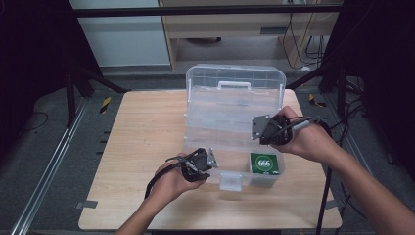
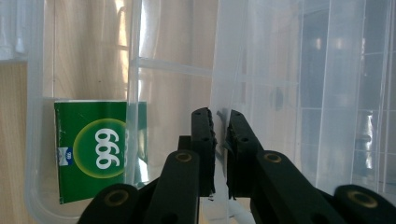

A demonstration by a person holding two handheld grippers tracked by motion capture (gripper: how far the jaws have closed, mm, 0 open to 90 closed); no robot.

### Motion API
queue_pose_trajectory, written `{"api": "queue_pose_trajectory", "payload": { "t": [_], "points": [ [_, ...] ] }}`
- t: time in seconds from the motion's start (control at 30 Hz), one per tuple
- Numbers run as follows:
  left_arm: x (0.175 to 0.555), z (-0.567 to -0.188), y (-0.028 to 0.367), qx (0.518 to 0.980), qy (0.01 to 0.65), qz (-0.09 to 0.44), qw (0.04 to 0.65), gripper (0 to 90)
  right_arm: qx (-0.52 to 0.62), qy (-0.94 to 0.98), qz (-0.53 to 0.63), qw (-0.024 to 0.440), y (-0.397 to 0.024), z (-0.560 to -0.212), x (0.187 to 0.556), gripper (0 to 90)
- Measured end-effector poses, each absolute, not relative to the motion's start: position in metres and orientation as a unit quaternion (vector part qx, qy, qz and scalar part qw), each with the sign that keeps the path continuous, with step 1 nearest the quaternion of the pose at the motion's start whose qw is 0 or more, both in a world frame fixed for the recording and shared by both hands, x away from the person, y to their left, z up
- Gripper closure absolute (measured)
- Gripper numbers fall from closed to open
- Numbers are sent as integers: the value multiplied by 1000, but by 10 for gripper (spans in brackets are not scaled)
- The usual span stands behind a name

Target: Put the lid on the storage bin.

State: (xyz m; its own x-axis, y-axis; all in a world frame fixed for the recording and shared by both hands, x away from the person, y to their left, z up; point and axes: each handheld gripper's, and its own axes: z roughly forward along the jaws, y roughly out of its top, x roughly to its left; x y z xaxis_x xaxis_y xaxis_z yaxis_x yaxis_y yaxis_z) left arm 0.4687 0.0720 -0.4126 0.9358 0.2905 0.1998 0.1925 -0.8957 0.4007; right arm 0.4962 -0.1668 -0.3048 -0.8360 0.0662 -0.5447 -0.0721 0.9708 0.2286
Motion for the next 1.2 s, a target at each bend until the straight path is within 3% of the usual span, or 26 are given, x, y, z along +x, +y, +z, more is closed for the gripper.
{"api": "queue_pose_trajectory", "payload": {
  "t": [0.63, 1.2],
  "points": [
    [464, -416, 66, 958, 145, 148, 198, 711, 2, 949, 120, 290, -167, -303, 524, 819],
    [463, -417, 66, 958, 144, 148, 200, 706, -4, 946, 135, 294, -171, -308, 502, 828]
  ]
}}
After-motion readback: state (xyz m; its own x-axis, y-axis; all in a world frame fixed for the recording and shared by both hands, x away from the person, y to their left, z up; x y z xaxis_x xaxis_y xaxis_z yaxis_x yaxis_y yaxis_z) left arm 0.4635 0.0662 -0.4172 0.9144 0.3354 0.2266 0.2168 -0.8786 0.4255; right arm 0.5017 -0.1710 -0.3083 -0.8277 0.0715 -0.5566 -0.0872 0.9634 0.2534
